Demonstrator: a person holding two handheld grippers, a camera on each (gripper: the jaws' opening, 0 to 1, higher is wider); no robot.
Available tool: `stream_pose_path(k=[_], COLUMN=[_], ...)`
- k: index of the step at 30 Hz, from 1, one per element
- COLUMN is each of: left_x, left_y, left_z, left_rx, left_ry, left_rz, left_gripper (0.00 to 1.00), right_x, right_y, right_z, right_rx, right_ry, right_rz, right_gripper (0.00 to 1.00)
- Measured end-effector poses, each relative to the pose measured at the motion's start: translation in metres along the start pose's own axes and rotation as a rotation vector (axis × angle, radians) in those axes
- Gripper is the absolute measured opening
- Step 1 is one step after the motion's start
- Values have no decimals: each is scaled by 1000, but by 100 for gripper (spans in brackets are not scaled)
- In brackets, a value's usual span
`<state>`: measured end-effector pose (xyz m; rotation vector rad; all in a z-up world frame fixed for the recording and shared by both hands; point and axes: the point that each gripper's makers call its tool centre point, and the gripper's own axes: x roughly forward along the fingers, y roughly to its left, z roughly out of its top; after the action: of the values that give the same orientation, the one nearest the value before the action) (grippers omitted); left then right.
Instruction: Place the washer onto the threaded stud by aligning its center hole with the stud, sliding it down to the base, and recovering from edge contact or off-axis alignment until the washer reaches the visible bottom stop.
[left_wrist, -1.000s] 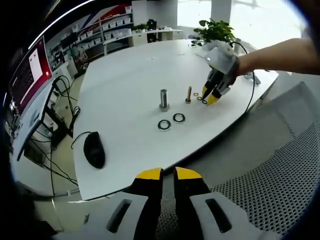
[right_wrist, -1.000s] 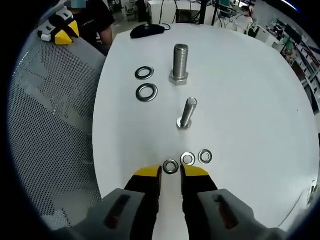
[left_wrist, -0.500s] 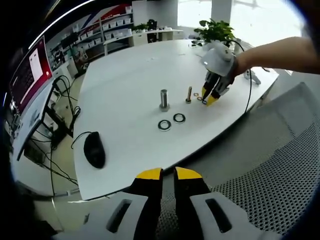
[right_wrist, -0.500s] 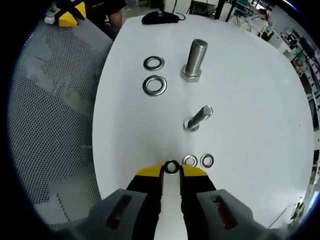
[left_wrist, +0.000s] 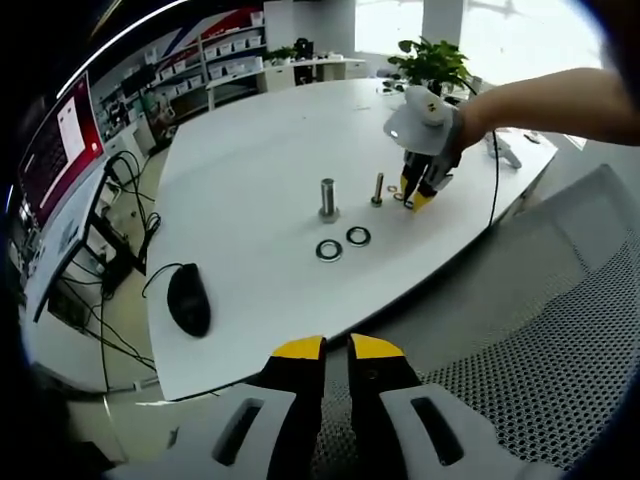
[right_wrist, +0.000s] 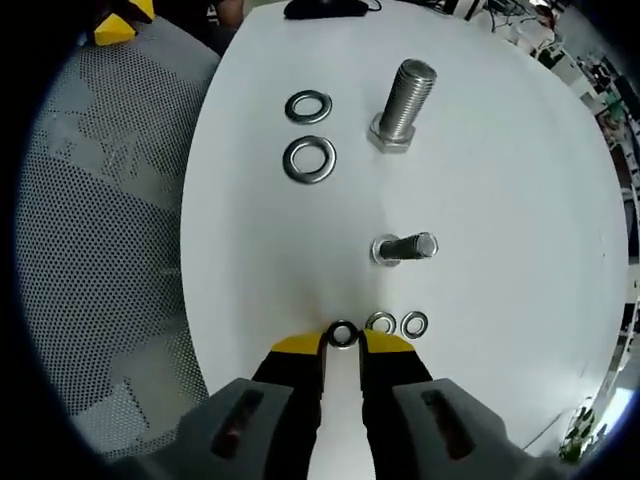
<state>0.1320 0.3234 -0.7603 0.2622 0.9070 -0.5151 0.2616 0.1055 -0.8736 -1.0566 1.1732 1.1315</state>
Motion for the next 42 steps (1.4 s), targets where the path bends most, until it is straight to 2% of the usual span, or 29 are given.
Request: stream_pose_path(k=[2, 12, 15, 21, 27, 33, 35, 38, 42], left_x=[0, 0, 0, 0, -1, 0, 0, 0, 0], left_y=[0, 0, 0, 0, 0, 0, 0, -1, -1], left_z=[0, -1, 0, -1, -1, 0, 0, 0, 0], left_rx=[1, 3, 2, 2, 2, 3, 4, 6, 5], left_ry=[0, 0, 1, 0, -1, 0, -2, 0, -2], left_rz=[0, -1, -1, 0, 0, -1, -1, -3, -3], left_gripper=[6, 6, 6, 6, 6, 6, 6, 6, 6], right_x=[-1, -1, -2, -6, -6, -7, -7, -8, -7], right_y=[-1, 0, -2, 5, 3, 3, 3, 3, 4], right_z=[0, 0, -2, 2, 0, -2, -2, -3, -2], right_rx=[39, 3, 25, 16, 22, 32, 67, 73, 69], right_ry=[-5, 42, 51, 45, 44, -3, -38, -75, -89], right_rz=[9, 19, 20, 19, 19, 29, 31, 26, 12], right_gripper=[15, 15, 15, 15, 14, 14, 14, 14, 14])
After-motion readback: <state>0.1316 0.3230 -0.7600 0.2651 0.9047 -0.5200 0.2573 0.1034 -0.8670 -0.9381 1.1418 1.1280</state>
